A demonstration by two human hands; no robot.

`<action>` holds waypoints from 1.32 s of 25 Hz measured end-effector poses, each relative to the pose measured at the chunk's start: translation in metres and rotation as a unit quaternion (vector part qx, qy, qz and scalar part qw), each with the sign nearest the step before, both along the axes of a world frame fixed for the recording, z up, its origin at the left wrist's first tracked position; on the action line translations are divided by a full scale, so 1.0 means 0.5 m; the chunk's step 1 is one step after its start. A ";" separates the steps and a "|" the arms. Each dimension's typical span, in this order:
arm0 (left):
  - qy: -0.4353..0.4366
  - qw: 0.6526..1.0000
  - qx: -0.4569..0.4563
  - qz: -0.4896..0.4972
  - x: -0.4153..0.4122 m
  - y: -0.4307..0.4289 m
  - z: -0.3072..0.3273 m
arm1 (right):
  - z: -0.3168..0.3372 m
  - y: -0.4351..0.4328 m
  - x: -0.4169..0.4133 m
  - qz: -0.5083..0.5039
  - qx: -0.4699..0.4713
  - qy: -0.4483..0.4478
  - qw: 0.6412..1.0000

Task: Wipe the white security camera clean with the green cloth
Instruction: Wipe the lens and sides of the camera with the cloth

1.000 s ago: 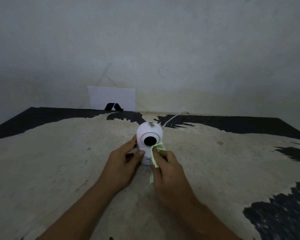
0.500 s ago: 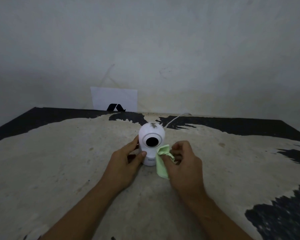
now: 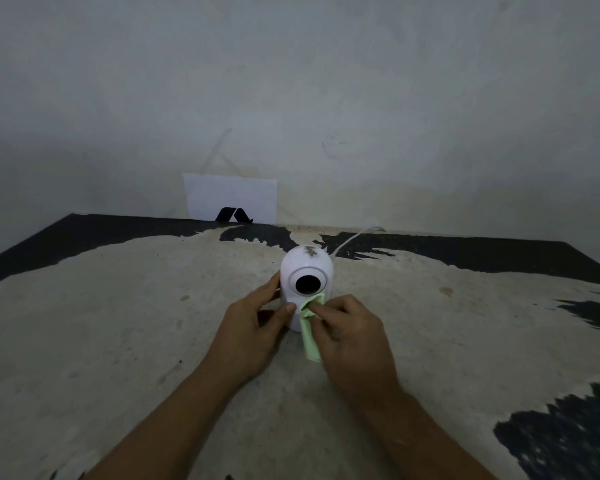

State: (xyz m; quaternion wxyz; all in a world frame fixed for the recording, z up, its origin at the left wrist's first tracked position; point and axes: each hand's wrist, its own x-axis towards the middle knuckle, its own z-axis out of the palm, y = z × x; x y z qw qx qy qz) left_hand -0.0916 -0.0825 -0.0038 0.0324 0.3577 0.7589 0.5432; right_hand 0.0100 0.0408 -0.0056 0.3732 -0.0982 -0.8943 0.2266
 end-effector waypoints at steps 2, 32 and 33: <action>0.003 1.000 -0.001 -0.001 -0.001 0.000 0.000 | -0.005 -0.010 -0.004 0.031 0.048 -0.049 0.997; 0.025 0.999 -0.025 0.030 0.010 0.001 0.009 | 0.017 0.017 -0.002 -0.019 -0.230 0.098 0.968; 0.022 0.999 -0.027 0.032 0.012 0.001 0.011 | 0.019 0.018 -0.002 -0.013 -0.223 0.108 0.969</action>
